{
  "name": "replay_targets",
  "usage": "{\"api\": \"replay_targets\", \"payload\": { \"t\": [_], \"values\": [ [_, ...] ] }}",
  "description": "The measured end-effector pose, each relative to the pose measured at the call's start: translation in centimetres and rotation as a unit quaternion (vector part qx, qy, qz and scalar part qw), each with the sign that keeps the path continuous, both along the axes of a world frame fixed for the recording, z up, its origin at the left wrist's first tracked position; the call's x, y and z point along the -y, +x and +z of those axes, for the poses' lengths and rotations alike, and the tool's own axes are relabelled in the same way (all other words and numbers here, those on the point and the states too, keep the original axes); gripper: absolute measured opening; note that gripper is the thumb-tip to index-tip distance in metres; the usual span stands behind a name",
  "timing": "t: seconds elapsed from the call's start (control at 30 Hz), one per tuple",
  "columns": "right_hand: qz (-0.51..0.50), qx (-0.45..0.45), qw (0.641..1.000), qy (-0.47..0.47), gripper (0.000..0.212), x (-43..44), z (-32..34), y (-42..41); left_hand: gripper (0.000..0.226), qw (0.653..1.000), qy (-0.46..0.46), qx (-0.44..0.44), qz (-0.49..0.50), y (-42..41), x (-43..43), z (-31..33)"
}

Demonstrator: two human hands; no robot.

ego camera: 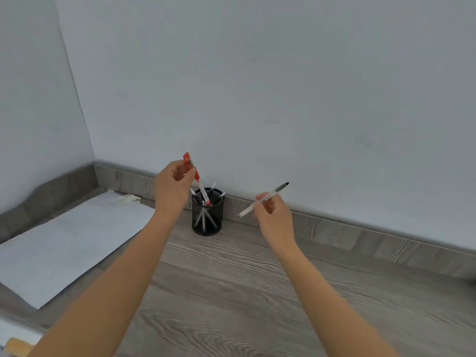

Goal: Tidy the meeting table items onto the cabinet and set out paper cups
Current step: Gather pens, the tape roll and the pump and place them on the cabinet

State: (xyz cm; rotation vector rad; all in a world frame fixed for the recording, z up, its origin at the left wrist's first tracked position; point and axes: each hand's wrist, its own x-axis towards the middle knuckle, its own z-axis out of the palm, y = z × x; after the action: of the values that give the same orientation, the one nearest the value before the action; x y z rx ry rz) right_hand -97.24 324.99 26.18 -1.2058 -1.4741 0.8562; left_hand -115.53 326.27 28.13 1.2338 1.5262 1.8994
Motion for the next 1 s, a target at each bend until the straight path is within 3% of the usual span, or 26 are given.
{"api": "replay_targets", "payload": {
  "t": [0.13, 0.57, 0.77, 1.0],
  "values": [
    [0.003, 0.009, 1.000, 0.010, 0.009, -3.1, 0.8, -1.9, 0.016, 0.999, -0.020, -0.025, -0.001, -0.3, -2.9, -0.4],
    [0.027, 0.188, 0.981, -0.031, 0.024, -8.1, -2.3, -7.7, 0.026, 0.992, -0.104, -0.065, -0.034, -3.0, -3.7, -3.9],
    [-0.032, 0.127, 0.991, -0.007, 0.039, -7.0, -3.1, -7.7, 0.017, 0.996, -0.078, -0.040, -0.025, -4.2, 0.1, -6.1],
    [-0.150, 0.110, 0.981, -0.059, 0.037, -1.4, -6.8, -2.7, 0.014, 0.968, -0.196, -0.062, -0.147, -2.5, 4.6, -13.2]
  ]
}}
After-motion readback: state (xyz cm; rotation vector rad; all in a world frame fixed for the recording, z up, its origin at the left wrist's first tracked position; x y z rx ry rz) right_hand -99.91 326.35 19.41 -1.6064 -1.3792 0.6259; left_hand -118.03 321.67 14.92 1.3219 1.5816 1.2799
